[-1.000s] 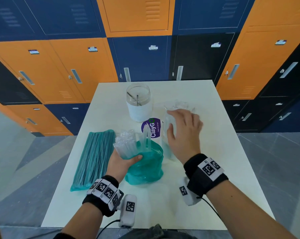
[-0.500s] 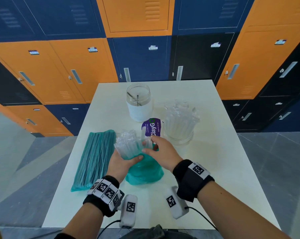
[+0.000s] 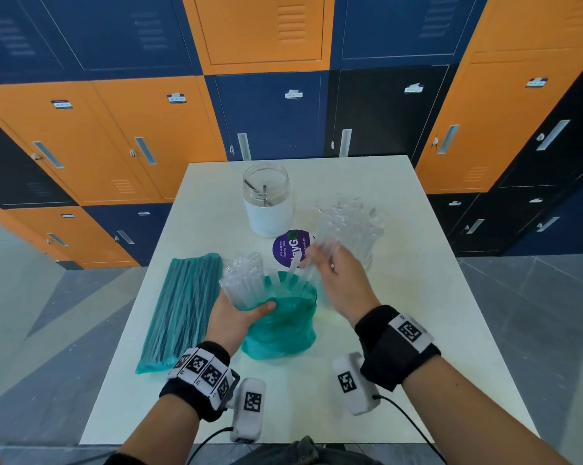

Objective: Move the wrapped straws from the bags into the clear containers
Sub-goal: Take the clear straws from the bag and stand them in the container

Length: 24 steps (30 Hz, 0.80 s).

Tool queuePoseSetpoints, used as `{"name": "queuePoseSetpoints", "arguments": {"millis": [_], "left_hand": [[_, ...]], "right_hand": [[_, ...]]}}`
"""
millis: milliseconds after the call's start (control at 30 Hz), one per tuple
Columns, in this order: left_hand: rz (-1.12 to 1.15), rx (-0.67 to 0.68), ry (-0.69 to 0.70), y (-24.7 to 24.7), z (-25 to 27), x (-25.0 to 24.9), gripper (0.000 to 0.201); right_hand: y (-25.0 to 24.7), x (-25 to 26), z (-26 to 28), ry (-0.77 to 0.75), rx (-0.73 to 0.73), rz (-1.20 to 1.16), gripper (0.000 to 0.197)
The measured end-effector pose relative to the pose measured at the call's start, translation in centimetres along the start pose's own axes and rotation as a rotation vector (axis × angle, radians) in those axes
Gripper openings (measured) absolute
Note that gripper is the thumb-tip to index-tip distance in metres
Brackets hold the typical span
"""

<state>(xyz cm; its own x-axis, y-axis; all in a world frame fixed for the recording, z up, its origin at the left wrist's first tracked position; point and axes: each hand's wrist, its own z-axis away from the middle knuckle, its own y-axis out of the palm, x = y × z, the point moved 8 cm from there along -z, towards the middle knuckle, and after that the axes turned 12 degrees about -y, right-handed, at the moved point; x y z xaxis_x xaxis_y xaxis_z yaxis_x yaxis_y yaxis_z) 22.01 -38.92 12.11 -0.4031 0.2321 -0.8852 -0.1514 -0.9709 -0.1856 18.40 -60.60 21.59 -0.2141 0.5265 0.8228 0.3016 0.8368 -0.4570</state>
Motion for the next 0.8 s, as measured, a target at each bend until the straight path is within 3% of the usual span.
{"name": "queuePoseSetpoints", "arguments": {"millis": [133, 367, 467, 567, 700, 800], "left_hand": [[-0.02, -0.001, 0.002, 0.1, 0.2, -0.2, 0.072], [-0.004, 0.021, 0.009, 0.6, 0.9, -0.9, 0.07], [0.001, 0.019, 0.006, 0.5, 0.9, -0.8, 0.069], [-0.006, 0.02, 0.0, 0.5, 0.8, -0.6, 0.073], [-0.016, -0.006, 0.007, 0.3, 0.8, -0.7, 0.073], [-0.008, -0.001, -0.004, 0.3, 0.6, -0.5, 0.07]], "right_hand": [[-3.4, 0.9, -1.6, 0.013, -0.052, 0.079, 0.045], [-11.4, 4.9, -3.7, -0.079, -0.416, 0.036, 0.02], [-13.2, 5.0, -3.8, -0.113, -0.496, 0.125, 0.03], [-12.8, 3.9, -3.6, -0.084, -0.429, 0.299, 0.03], [-9.7, 0.1, -2.9, 0.023, -0.203, 0.506, 0.036], [-8.1, -2.4, -1.7, 0.054, -0.156, 0.592, 0.037]]}}
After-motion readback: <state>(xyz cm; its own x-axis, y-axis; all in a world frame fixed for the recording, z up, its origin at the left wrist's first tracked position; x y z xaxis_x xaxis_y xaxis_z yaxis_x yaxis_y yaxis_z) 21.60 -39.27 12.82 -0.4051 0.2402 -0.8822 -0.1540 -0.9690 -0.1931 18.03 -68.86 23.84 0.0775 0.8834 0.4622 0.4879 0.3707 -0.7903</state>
